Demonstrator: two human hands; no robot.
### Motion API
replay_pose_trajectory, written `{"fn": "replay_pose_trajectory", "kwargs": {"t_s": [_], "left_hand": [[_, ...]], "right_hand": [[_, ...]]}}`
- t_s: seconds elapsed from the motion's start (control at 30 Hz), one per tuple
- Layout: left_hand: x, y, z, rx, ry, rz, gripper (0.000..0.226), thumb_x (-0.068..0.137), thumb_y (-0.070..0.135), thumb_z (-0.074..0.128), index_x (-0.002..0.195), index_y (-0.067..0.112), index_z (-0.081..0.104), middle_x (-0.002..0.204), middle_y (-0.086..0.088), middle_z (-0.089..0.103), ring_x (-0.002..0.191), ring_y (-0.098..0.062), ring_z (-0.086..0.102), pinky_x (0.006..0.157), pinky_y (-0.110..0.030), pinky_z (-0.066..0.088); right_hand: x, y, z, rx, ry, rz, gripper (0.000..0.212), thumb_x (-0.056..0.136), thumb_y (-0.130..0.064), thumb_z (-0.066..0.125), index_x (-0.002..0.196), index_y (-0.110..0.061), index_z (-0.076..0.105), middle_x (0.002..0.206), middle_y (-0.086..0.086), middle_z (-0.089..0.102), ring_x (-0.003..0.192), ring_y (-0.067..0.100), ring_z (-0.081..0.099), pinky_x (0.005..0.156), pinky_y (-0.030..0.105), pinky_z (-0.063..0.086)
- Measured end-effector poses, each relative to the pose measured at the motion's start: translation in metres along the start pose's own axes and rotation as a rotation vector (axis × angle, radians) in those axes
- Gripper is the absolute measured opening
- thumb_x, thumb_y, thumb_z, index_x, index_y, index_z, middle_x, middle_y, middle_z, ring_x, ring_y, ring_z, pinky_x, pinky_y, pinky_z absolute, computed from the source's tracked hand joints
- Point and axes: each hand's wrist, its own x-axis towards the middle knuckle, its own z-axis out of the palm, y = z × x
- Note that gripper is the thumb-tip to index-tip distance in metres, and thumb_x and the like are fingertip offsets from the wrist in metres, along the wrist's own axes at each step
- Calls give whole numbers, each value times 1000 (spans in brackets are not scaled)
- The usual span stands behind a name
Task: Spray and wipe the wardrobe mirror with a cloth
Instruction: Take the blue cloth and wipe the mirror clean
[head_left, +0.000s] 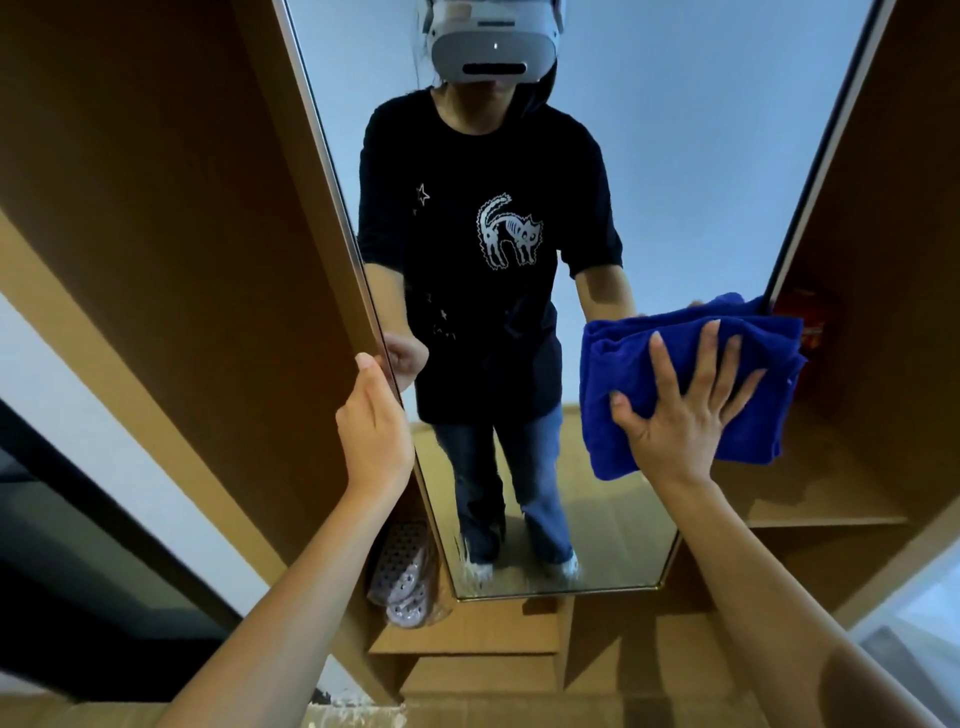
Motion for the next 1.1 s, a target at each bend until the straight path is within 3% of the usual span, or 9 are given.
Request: {"fn": "replay_pose_trajectory", "kwargs": {"t_s": [0.23,0.33,0.43,0.53,0.67,0.87,0.97,1.03,1.1], "left_hand": [[-5,-7,4,30,3,-62,40,106,36,18,96,30,56,75,12,53,65,17,52,62,-4,36],[-4,-11,6,42,2,-61,54,105,40,15,115,15,61,87,10,61,75,18,53,70,-9,34],[-4,-9,6,55,13,-73,58,104,43,13,123,16,61,90,12,63,91,1,58,83,-16,33],[-3,-9,6,54,8,-53,73,96,59,7,123,17,61,115,-2,68,118,-19,56,104,-39,37],[-1,-8,-1,17,-15,-50,78,88,66,10,86,6,60,77,-13,66,75,-21,64,82,-46,49],[8,-11,-6,57,-25,-76,73,97,56,13,74,3,57,69,-14,63,69,-25,62,78,-49,49],[7,-8,-4,70,-1,-72,68,104,45,16,78,0,61,73,-19,63,71,-26,61,78,-50,49],[7,-8,-4,49,22,-96,61,105,42,16,75,16,62,73,-8,63,73,-17,61,77,-42,48],[6,-11,-4,35,21,-92,55,105,42,15,75,31,60,75,5,65,73,-3,61,76,-34,48]], "right_hand": [[6,-34,2,28,40,74,64,94,-68,25,151,-40,14,155,14,10,143,39,6,114,56,-9],[5,-59,5,43,23,29,65,93,-68,29,151,-46,7,156,10,3,149,27,-12,114,58,-9],[-1,-89,13,21,8,-62,70,88,-66,43,149,-46,12,161,1,-8,148,22,-18,113,61,-5],[-10,-124,20,17,-34,-161,73,85,-66,44,147,-47,10,160,-7,-22,148,22,-19,112,62,-4],[-28,-162,27,27,-137,-235,76,86,-67,29,149,-47,-8,158,-3,-27,146,24,-24,111,68,-1],[-50,-174,30,60,-218,-195,77,87,-66,25,149,-44,-15,158,-3,-27,146,24,-24,104,63,0],[-61,-166,31,83,-257,-236,77,86,-67,25,149,-45,-13,159,-5,-25,147,23,-20,104,63,12],[-66,-161,29,94,-271,-248,77,86,-68,25,149,-46,-14,159,-5,-24,147,22,-8,103,64,29],[-66,-155,29,83,-265,-270,76,87,-68,25,149,-46,-14,159,-5,-24,146,20,-3,104,61,32]]}}
